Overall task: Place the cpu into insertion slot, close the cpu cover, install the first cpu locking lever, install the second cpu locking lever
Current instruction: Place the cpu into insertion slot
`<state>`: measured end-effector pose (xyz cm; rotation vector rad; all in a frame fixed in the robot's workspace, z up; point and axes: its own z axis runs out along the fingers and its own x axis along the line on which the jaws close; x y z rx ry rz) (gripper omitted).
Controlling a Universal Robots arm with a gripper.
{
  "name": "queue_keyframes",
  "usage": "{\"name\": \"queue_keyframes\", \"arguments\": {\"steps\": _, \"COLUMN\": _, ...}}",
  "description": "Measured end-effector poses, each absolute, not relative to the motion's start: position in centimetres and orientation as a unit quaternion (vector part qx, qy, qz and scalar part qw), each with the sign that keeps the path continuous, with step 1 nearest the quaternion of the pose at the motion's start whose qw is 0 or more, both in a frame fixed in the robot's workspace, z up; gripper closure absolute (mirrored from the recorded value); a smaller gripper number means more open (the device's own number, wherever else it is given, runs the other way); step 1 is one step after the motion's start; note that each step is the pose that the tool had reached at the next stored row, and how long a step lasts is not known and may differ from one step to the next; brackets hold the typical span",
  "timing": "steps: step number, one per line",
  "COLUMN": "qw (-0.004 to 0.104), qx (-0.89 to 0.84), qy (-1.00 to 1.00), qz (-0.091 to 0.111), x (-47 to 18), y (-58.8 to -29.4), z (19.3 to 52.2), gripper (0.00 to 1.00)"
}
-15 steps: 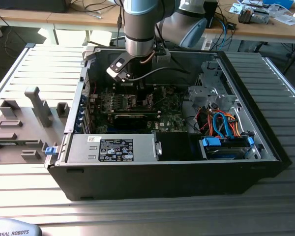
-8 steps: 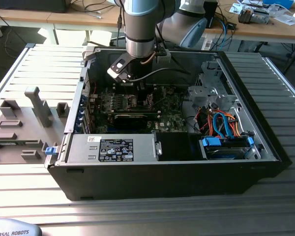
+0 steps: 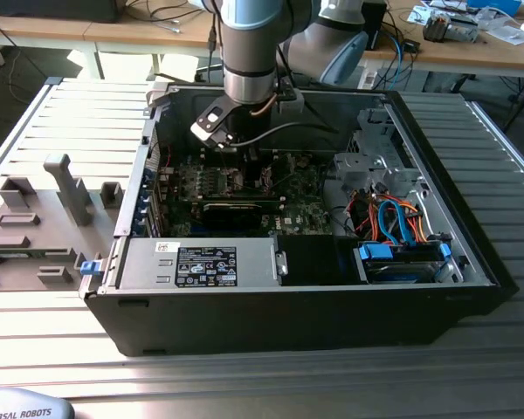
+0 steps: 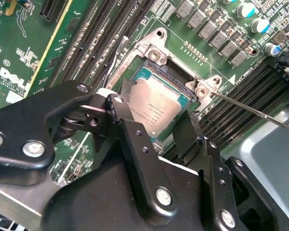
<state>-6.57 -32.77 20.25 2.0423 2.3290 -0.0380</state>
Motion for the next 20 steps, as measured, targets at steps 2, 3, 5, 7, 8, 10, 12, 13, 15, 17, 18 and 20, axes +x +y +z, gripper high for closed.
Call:
{"name": "queue_keyframes", "arguments": {"steps": 2, "qw": 0.022, "qx": 0.659, "qy": 0.752, "qz": -0.012, "x": -6.5, "y": -32.8, "z": 20.4, "gripper": 0.39}}
{"name": "queue_keyframes", "arguments": {"steps": 3, "qw": 0.021, "qx": 0.659, "qy": 0.752, "qz": -0.012, "x": -6.5, "y": -32.8, "z": 20.4, "gripper": 0.39}}
{"name": "queue_keyframes", "arguments": {"steps": 5, "qw": 0.018, "qx": 0.659, "qy": 0.752, "qz": -0.011, "x": -6.2, "y": -33.0, "z": 20.4, "gripper": 0.39}}
{"name": "queue_keyframes", "arguments": {"steps": 7, "qw": 0.015, "qx": 0.659, "qy": 0.752, "qz": -0.009, "x": -6.1, "y": -33.4, "z": 20.4, "gripper": 0.39}}
{"name": "queue_keyframes", "arguments": {"steps": 8, "qw": 0.014, "qx": 0.659, "qy": 0.752, "qz": -0.007, "x": -6.1, "y": -33.5, "z": 20.4, "gripper": 0.39}}
{"name": "queue_keyframes", "arguments": {"steps": 10, "qw": 0.012, "qx": 0.659, "qy": 0.752, "qz": -0.005, "x": -6.1, "y": -33.8, "z": 20.4, "gripper": 0.39}}
{"name": "queue_keyframes", "arguments": {"steps": 12, "qw": 0.011, "qx": 0.659, "qy": 0.752, "qz": -0.005, "x": -6.0, "y": -33.8, "z": 20.3, "gripper": 0.39}}
{"name": "queue_keyframes", "arguments": {"steps": 13, "qw": 0.011, "qx": 0.659, "qy": 0.752, "qz": -0.005, "x": -6.0, "y": -33.8, "z": 20.3, "gripper": 0.39}}
{"name": "queue_keyframes", "arguments": {"steps": 15, "qw": 0.010, "qx": 0.659, "qy": 0.752, "qz": -0.004, "x": -6.0, "y": -33.8, "z": 20.3, "gripper": 0.39}}
{"name": "queue_keyframes", "arguments": {"steps": 17, "qw": 0.009, "qx": 0.659, "qy": 0.752, "qz": -0.003, "x": -6.0, "y": -33.8, "z": 20.2, "gripper": 0.39}}
{"name": "queue_keyframes", "arguments": {"steps": 18, "qw": 0.009, "qx": 0.659, "qy": 0.752, "qz": -0.003, "x": -6.0, "y": -33.8, "z": 20.2, "gripper": 0.39}}
{"name": "queue_keyframes", "arguments": {"steps": 20, "qw": 0.009, "qx": 0.659, "qy": 0.752, "qz": -0.003, "x": -6.0, "y": -33.8, "z": 20.2, "gripper": 0.39}}
